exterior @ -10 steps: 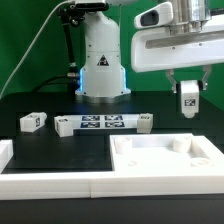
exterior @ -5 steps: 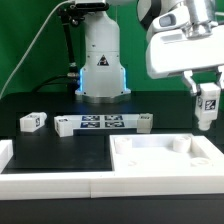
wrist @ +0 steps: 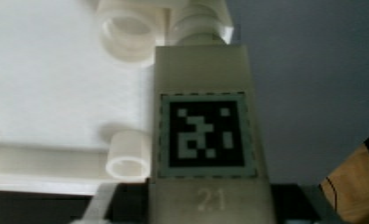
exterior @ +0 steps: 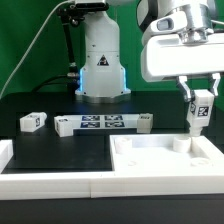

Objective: Assemble one leg

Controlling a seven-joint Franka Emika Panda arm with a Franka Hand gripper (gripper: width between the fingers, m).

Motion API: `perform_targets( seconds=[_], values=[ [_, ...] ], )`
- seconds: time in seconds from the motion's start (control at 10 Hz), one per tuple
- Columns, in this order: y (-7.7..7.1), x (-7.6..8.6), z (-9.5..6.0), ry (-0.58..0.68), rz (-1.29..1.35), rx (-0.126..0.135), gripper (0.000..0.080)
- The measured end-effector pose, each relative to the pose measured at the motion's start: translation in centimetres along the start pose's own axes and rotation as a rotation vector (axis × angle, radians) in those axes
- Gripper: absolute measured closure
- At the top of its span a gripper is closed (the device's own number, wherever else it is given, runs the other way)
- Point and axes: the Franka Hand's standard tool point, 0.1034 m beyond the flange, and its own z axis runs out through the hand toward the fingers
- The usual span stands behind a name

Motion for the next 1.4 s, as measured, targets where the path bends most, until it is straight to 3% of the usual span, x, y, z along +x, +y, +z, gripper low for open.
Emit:
perform_targets(
  seconds=[0.3,0.7,0.8,1.0,1.1,1.4],
  values=[
    [2.1,3.0,0.4,0.000,0.000,-0.017,0.0508],
    [2.1,2.9,0.5,0.003,-0.007,-0.018,0.0508],
    [2.7,3.5,0.9,0.002,-0.024,-0.023,0.0508],
    [3.6,7.1,0.9,-0.001,-0.038,-0.027,0.0508],
    [4.1,8.0,1.4,0.009,-0.034,-0.033,0.0508],
    [3.9,9.0,3.1,0.012,-0.042,-0.035,0.0508]
  ],
)
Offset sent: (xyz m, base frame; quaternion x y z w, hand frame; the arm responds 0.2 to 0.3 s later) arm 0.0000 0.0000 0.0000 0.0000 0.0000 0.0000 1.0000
